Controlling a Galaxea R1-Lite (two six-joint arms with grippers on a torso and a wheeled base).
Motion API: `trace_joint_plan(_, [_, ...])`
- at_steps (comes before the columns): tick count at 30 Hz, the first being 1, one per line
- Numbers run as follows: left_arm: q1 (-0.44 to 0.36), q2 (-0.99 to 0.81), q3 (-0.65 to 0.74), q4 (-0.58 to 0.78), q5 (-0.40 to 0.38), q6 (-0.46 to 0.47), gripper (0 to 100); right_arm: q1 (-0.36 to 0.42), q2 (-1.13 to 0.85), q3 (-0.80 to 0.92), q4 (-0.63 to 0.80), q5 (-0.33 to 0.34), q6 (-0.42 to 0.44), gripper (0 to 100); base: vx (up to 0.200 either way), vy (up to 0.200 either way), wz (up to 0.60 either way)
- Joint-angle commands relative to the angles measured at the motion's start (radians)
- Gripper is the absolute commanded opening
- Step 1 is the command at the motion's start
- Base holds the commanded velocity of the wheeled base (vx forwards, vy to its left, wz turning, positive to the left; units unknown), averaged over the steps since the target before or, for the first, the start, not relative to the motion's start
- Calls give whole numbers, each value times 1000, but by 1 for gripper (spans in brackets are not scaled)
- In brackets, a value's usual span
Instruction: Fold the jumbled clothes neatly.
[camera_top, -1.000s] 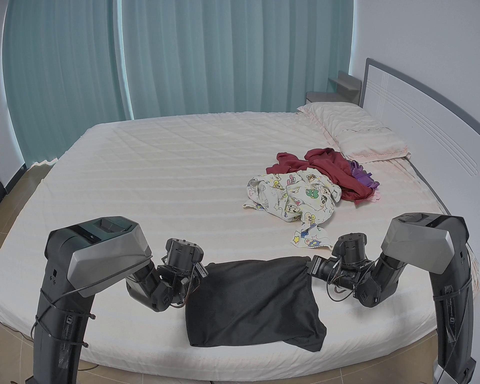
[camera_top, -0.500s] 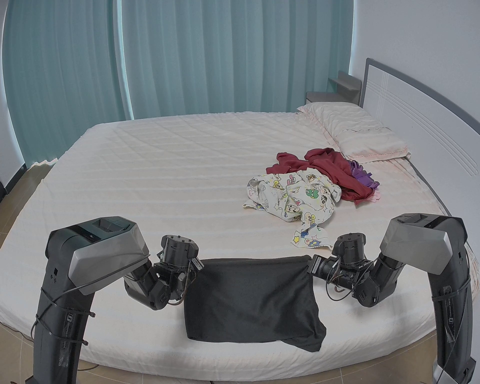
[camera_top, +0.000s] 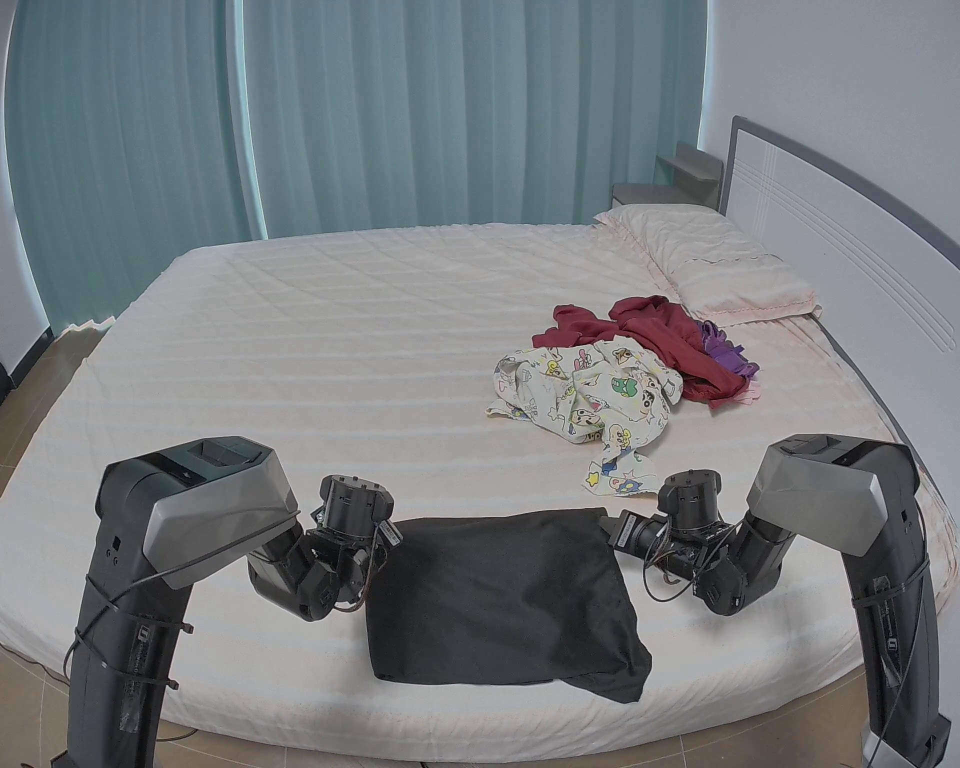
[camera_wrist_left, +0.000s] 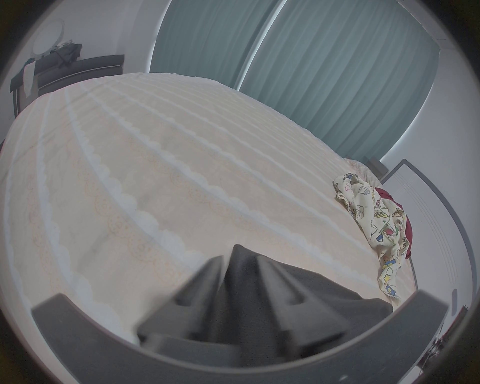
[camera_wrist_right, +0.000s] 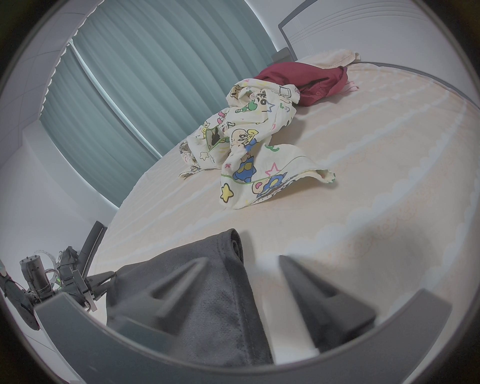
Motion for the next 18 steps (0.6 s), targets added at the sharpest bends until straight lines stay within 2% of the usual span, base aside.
trace_joint_plan(1, [-3,3,1,0,-1,0,100,1,9,-3,-2,1,2,100,0,0,0])
trace_joint_plan(9, [2,-25,18,-4,2,-10,100,-11,-31,25,-77,-2,0,100,0,0,0])
trace_joint_plan(14, [19,-211,104,-3,-12,-80,100,-37,-154,88,-77,-1,-1,100,0,0,0])
trace_joint_plan(18, [22,-312,120,0,-15,-85,100,-49,-261,150,-80,-1,-4,100,0,0,0])
